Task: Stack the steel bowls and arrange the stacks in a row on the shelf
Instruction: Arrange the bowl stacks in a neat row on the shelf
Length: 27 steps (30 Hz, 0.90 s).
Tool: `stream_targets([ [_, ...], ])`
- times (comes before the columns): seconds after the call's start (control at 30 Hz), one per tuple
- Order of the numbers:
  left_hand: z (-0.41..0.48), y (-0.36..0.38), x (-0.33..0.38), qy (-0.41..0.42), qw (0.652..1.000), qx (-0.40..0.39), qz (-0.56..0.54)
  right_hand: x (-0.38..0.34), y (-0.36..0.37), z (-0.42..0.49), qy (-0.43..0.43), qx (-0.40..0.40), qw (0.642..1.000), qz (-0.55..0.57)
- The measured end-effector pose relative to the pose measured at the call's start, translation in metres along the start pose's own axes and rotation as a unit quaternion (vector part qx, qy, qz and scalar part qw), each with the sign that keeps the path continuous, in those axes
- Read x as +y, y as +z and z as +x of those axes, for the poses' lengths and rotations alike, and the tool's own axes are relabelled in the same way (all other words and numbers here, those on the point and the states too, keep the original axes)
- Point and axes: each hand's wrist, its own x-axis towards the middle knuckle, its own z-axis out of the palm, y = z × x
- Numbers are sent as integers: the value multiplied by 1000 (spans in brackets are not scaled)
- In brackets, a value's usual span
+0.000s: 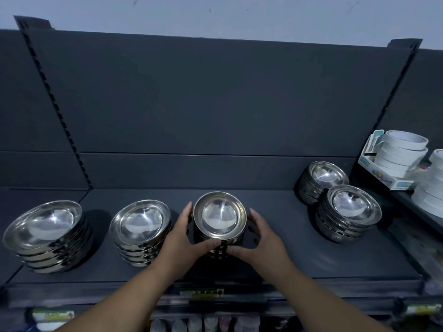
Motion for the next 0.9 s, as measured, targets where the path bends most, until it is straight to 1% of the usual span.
stream_targets([
  [0.2, 3, -2, 3, 7, 1000, 12, 14, -5, -4, 4, -20, -11, 1000, -8],
  [0.4, 2, 0, 7, 13, 999, 33, 10, -10, -6, 7, -18, -7, 999, 32],
  [0.6, -2, 5, 6, 4, 999, 24, 35, -4, -4, 9, -15, -19, 999, 49],
  [0.7, -2, 5, 6, 1, 1000, 22, 19, -1, 0, 8, -20, -12, 998, 51],
  [0.83, -1, 4, 9, 21, 999, 27, 26, 2, 2, 7, -27, 3, 998, 55],
  [0.9, -1, 4, 8, 21, 999, 16, 29, 4, 2, 5, -22, 1, 998, 52],
])
